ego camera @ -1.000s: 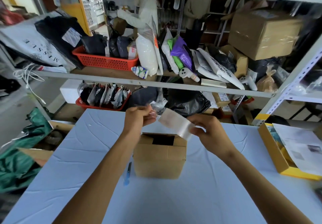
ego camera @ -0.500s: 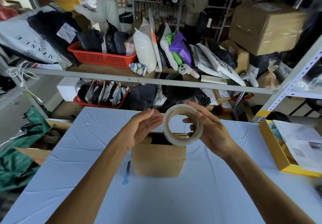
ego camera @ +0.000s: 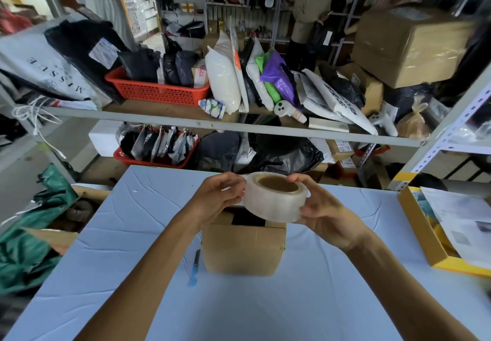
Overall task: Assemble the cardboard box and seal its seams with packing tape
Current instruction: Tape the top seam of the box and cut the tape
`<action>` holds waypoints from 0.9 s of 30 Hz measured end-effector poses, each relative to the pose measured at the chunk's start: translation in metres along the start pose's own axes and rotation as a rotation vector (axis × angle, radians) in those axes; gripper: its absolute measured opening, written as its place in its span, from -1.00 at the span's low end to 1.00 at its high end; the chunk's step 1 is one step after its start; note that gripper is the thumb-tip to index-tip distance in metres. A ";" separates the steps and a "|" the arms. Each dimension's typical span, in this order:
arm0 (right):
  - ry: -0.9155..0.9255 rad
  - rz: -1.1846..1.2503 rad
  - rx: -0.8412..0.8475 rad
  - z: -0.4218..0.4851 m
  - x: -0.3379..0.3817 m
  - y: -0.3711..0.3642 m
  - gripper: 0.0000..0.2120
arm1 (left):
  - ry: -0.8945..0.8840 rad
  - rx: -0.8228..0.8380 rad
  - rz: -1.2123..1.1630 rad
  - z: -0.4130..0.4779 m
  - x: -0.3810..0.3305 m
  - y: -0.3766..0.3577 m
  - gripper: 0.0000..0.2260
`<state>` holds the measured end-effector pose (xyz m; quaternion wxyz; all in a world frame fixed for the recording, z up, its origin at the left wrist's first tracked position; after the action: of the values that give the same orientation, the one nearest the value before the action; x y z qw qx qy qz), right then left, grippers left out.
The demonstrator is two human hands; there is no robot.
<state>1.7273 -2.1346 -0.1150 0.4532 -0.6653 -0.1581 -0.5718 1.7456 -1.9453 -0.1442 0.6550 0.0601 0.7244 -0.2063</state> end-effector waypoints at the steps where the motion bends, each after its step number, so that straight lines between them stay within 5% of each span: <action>1: -0.002 -0.009 -0.021 -0.001 -0.001 0.001 -0.53 | 0.009 -0.048 0.029 0.001 0.000 0.003 -0.89; 6: -0.078 -0.143 -0.128 -0.001 -0.004 0.003 -0.66 | -0.071 -0.219 0.220 0.003 -0.007 0.010 -0.90; 9: -0.194 -0.705 -0.344 -0.003 0.004 0.011 -0.86 | -0.179 -0.353 0.378 -0.004 -0.014 0.014 -0.90; 11: -0.130 -0.810 -0.340 0.002 0.010 0.005 -0.91 | -0.229 -0.394 0.472 -0.007 -0.019 0.013 -0.90; 19: 0.012 -0.791 -0.198 0.002 0.028 -0.010 -0.83 | -0.111 -0.343 0.339 -0.004 -0.018 0.015 -0.82; 24: -0.154 -1.299 -0.445 -0.017 0.043 0.020 -0.69 | -0.088 -0.514 0.310 -0.029 -0.029 0.057 -0.84; 27: -0.207 -1.332 -0.545 -0.027 0.045 0.030 -0.63 | -0.112 -0.472 0.440 -0.032 -0.033 0.053 -0.89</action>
<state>1.7463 -2.1856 -0.0886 -0.1905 -0.5676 -0.4235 -0.6798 1.7390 -1.8794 -0.1223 0.7186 0.0503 0.6847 0.1108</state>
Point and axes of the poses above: each hand's wrist, its own z-axis towards the middle knuckle, its own y-axis out of the back of the hand, x = y × z, the point moved 8 cm from there along z, towards the middle knuckle, and after that the axes turned 14 degrees about x, right-handed, at the moved point
